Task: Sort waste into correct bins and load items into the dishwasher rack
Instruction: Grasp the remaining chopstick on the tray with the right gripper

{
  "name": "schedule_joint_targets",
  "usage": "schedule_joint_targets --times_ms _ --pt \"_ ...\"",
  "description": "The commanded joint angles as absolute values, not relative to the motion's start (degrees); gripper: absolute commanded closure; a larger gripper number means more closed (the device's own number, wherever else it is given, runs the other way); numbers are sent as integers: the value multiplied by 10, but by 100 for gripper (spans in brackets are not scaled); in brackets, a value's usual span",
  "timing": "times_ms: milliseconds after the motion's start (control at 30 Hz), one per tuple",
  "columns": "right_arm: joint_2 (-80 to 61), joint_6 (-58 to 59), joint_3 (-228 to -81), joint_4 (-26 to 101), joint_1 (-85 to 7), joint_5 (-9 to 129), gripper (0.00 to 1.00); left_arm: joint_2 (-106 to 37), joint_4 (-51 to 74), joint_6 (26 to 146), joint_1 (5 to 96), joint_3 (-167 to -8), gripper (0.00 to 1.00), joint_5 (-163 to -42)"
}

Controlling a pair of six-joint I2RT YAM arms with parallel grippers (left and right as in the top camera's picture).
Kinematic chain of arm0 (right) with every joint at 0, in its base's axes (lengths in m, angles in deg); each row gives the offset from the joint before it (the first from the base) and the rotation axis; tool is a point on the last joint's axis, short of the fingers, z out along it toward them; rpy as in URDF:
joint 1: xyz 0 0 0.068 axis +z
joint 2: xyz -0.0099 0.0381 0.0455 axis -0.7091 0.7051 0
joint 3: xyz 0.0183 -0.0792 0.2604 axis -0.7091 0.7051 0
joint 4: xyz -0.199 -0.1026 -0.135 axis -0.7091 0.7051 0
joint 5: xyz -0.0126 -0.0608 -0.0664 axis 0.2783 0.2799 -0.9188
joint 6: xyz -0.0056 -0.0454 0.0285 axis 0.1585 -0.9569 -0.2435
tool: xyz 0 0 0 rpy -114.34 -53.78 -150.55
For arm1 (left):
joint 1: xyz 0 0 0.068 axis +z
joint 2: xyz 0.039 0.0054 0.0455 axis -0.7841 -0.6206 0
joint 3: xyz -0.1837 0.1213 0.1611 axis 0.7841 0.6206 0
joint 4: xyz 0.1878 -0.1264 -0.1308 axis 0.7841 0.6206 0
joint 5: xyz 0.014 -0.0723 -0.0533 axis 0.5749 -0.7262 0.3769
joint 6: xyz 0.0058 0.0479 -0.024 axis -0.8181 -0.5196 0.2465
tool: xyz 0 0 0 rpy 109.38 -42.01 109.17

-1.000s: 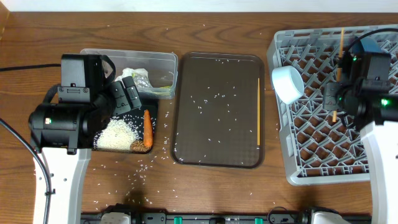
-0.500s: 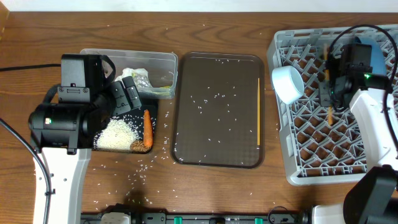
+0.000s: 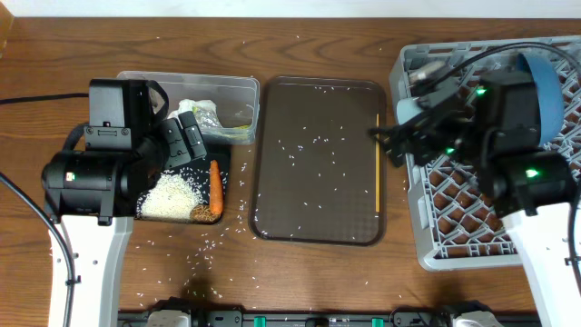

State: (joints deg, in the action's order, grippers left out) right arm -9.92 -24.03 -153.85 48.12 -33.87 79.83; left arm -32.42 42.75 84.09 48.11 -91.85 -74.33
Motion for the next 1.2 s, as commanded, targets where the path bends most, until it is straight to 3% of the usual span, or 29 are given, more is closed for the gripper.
schedule_joint_targets --times_ms 0,100,167,233,300,367,467,567,1033,1100,1167 --pt "-73 -177 -1538 496 -277 806 8 -325 429 831 483 -920 2 -737" --pt "-38 -103 -1538 522 -212 653 20 -325 429 831 483 -920 2 -737" --pt "-4 -19 -1538 542 -175 567 33 -325 429 831 483 -920 2 -737" --pt "36 39 -1538 559 -151 535 36 -325 429 831 483 -920 2 -737" --pt "74 73 -1538 567 -146 525 48 -325 429 831 483 -920 2 -737" --pt "121 95 -1538 566 -149 517 53 -325 429 831 483 -920 2 -737" --pt "182 129 -1538 561 -160 477 55 -325 429 831 483 -920 2 -737" --pt "230 142 -1538 547 -173 482 46 -325 429 831 484 -920 2 -737" --pt "327 158 -1537 542 -222 481 49 -325 429 831 483 -920 2 -737" --pt "330 158 -1534 540 -221 489 55 -325 429 831 483 -920 2 -737" --pt "330 158 -1523 531 -218 496 71 -325 429 831 483 -920 2 -737"
